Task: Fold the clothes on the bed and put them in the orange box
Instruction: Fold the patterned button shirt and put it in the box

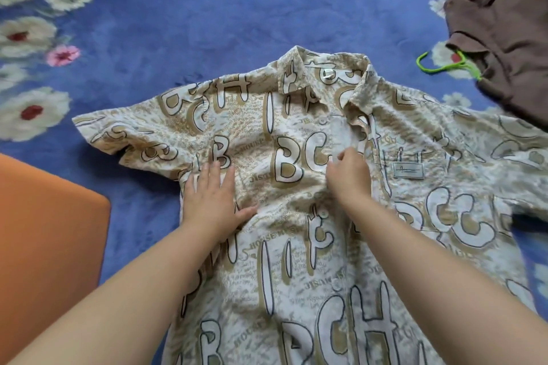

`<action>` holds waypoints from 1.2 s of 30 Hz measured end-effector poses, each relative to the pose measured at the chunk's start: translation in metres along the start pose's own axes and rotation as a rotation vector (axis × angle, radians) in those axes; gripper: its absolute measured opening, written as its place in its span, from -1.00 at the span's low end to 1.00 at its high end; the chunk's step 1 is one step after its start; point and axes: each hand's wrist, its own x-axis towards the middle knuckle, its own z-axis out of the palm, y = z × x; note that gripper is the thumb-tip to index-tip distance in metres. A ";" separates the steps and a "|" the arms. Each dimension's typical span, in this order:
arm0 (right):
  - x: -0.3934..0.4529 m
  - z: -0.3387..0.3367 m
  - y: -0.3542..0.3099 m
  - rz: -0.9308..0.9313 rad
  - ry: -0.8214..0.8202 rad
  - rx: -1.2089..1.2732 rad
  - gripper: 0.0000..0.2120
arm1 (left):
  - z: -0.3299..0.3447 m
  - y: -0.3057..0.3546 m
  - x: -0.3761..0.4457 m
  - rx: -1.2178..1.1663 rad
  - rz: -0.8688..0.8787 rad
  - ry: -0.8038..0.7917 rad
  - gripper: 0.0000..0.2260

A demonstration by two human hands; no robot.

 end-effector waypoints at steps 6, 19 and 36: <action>-0.010 -0.015 0.010 -0.358 0.104 -0.193 -0.75 | -0.009 0.012 -0.021 -0.089 0.088 0.157 -0.42; 0.120 -0.058 -0.048 -0.379 -0.031 -0.879 -0.66 | -0.020 0.040 0.058 -0.274 0.215 0.290 -0.54; 0.116 -0.032 -0.035 -0.406 -0.031 -0.223 -0.51 | -0.003 0.038 0.079 -0.148 0.205 0.214 -0.47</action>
